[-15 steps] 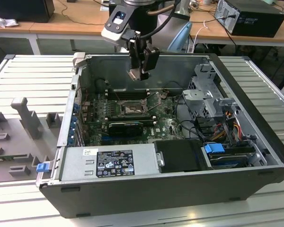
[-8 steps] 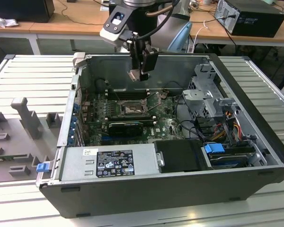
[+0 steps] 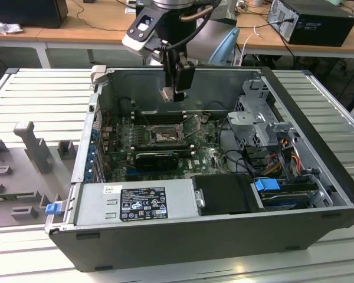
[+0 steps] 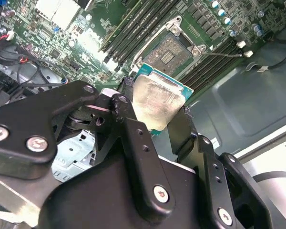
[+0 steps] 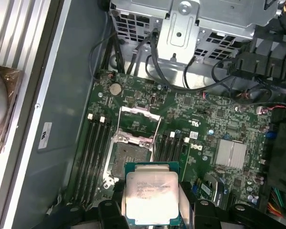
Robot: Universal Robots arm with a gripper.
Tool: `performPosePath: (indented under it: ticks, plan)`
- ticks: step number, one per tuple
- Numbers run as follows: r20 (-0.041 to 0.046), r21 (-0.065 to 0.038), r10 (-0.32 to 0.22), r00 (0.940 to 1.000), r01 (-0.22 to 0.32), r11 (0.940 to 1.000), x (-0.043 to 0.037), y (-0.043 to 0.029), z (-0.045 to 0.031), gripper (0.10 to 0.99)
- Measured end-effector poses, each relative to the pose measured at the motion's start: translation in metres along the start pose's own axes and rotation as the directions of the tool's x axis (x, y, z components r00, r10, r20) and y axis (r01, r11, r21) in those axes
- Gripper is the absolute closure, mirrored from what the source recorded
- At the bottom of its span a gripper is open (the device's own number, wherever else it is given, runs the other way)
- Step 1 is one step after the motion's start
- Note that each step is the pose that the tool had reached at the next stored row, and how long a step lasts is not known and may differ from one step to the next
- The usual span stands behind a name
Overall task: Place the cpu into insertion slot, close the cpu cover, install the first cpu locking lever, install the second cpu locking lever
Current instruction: 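Place the cpu into insertion slot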
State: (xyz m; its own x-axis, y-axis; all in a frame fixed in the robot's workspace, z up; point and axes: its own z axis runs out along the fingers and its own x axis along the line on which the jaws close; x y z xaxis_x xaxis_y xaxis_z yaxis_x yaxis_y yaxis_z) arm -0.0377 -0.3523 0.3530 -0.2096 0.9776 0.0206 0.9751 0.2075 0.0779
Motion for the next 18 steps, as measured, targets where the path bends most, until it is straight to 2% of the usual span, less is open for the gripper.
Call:
performPosePath:
  ticks: [5, 10, 13, 16, 18]
  plan:
    - [0.0029, -0.001, 0.037, 0.9993, -0.037, 0.9993, 0.0000, 0.0000, 0.0003, 0.557]
    - [0.0068, -0.002, 0.088, 0.9961, -0.088, 0.9961, 0.0000, -0.0001, 0.0010, 0.557]
    - [0.0091, -0.003, 0.118, 0.9930, -0.118, 0.9931, 0.0000, -0.0001, 0.0017, 0.557]
    - [0.0132, -0.004, 0.159, 0.9872, -0.159, 0.9873, -0.0001, -0.0004, 0.0048, 0.557]
    - [0.0140, -0.004, 0.168, 0.9857, -0.168, 0.9858, -0.0002, -0.0007, 0.0093, 0.557]
